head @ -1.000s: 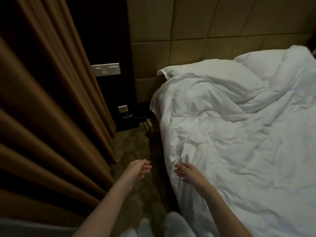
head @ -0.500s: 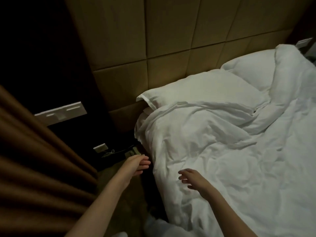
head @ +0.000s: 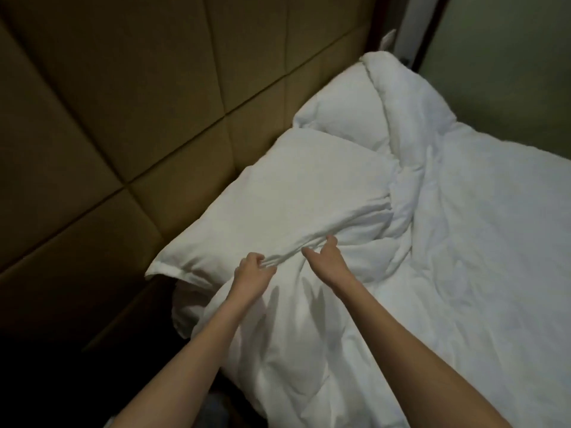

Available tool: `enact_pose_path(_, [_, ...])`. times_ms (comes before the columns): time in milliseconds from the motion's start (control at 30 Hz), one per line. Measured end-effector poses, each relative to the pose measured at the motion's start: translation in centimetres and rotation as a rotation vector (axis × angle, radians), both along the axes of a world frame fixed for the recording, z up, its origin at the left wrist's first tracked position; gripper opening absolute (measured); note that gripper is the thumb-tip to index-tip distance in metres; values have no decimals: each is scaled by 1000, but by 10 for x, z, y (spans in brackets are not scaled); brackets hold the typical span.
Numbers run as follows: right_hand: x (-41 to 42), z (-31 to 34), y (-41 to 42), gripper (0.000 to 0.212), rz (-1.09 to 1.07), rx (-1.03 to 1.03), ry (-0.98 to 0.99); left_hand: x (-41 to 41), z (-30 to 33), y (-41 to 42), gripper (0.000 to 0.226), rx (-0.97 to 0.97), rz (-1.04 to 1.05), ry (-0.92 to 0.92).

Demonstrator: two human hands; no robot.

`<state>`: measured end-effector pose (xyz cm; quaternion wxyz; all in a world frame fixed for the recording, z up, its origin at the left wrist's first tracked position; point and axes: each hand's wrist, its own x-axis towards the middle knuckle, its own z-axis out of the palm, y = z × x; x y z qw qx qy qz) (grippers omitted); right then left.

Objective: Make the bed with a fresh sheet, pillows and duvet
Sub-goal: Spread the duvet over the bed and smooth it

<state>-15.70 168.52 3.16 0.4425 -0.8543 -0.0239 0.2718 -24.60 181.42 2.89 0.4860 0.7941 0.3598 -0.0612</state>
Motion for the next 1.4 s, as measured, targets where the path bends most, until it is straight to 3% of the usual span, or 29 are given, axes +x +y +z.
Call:
enact_pose_path(100, [20,-17,30,81,-127,-48,38,39,-18,17,69,265,-208,179])
enact_pose_path(200, [30,-36,57,92,-294,-125,125,52,-41,32,81,372,-408,213])
enact_pose_path(333, [34,-59,88,90,-497,-355,138,51,-65,40,56,174,-594,231])
enact_pose_path(433, [29,-60,83,58,-592,-477,12,51,-64,35,54,35,-755,200])
enact_pose_path(533, [28,-32,39,38,-877,-359,-24,55,-38,12,48,-121,-911,35])
enact_pose_path(600, [26,-2,1,33,-1136,-134,-33,59,-10,-10,49,-180,-1023,-83])
enact_pose_path(700, [16,62,-36,16,-1315,155,-117,62,42,-39,46,-213,-1159,-267])
enact_pose_path(800, [0,134,-34,31,-1353,262,-365,57,94,-43,40,-206,-1193,-464])
enact_pose_path(967, [-43,225,26,29,-1096,403,-772,23,167,15,40,-178,-1087,-777])
enact_pose_path(1067, [-55,226,83,9,-824,470,-766,-14,184,81,38,-230,-926,-803])
enact_pose_path(1233, [-70,143,166,18,-401,457,-472,-68,137,167,33,-206,-489,-362])
enact_pose_path(1333, [-79,68,192,13,-125,172,-107,-86,77,198,27,-202,-311,-51])
enact_pose_path(1400, [-88,21,205,42,51,-21,106,-103,35,214,34,-187,-268,128])
